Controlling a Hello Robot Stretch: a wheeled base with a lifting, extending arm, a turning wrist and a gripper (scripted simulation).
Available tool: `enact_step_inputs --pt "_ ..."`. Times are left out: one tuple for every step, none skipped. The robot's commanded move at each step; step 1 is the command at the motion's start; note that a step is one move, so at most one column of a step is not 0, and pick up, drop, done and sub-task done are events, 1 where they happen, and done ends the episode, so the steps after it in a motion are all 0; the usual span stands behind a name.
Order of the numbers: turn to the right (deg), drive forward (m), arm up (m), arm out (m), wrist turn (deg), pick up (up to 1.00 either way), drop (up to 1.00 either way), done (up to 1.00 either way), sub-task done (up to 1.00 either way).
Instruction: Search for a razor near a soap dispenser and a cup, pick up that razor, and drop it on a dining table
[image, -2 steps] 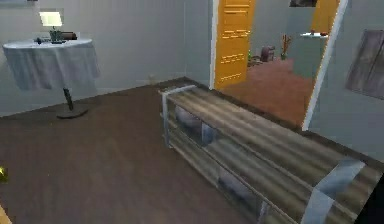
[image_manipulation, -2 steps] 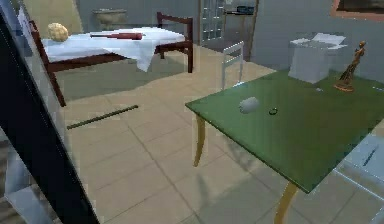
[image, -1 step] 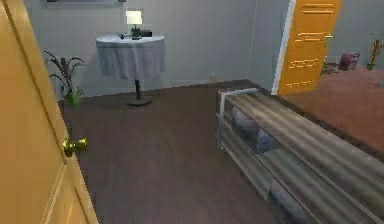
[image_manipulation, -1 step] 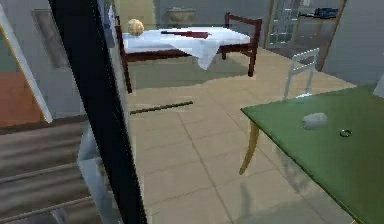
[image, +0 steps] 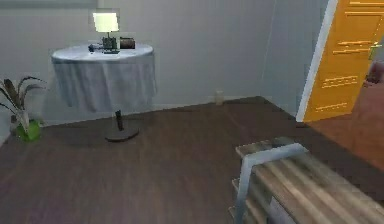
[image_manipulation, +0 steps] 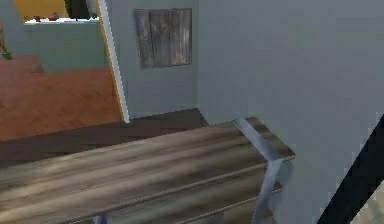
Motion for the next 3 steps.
enact_step_inputs --pt "-3.0 0.0 0.0 0.0 0.0 0.0 0.0 0.0 0.0" --pt "0.0 1.0 0.0 0.0 0.0 0.0 0.0 0.0 0.0" --pt "-18.0 0.0 0.0 0.0 0.0 0.0 0.0 0.0 0.0"
